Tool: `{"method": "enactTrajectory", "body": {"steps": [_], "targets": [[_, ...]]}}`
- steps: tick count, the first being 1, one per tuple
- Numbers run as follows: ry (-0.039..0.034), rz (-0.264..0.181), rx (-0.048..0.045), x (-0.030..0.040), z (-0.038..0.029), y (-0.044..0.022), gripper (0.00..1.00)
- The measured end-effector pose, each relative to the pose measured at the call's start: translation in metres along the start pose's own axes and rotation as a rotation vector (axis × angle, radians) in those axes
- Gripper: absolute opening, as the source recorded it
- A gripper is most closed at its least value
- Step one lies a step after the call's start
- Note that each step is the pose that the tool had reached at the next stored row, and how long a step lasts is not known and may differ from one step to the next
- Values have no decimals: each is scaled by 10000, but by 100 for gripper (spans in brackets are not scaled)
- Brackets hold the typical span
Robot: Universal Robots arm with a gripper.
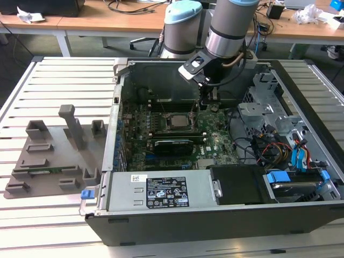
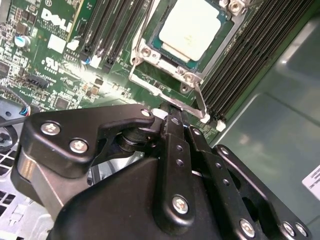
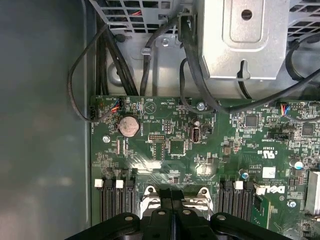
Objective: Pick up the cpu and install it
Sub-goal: 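Close the cpu cover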
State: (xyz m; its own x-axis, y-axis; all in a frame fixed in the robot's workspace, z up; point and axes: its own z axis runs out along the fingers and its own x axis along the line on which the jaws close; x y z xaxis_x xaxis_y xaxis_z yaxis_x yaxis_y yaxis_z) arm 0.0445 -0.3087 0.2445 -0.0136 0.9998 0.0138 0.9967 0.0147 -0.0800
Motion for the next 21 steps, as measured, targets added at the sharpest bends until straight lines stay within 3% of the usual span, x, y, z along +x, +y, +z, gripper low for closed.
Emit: {"method": "enactTrajectory", "body": {"steps": [6, 21], "targets": [[0, 0, 0, 1, 9, -111, 11], [1, 0, 0, 4, 26, -290, 11]]}}
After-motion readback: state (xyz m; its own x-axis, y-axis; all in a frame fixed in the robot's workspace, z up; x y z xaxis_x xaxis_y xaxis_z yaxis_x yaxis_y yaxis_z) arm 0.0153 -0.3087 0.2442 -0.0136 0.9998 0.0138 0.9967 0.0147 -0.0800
